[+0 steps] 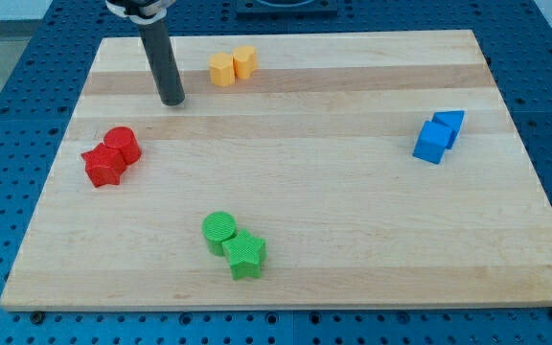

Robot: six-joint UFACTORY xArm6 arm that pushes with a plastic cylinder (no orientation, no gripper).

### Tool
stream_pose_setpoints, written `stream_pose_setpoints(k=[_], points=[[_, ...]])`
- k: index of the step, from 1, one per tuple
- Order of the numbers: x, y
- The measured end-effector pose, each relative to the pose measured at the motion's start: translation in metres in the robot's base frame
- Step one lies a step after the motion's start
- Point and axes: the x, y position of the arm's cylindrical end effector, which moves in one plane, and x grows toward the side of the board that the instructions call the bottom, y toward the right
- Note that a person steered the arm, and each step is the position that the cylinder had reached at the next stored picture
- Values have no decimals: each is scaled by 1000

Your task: Separate the heart from the hexagon

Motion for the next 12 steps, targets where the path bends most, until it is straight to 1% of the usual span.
stream_pose_setpoints(k=[1,3,5,6,7,9,11,12], points=[[-55,5],[-75,16],[-83,80],[-83,90],[-83,117],[-83,189],[-89,192],[-90,141]])
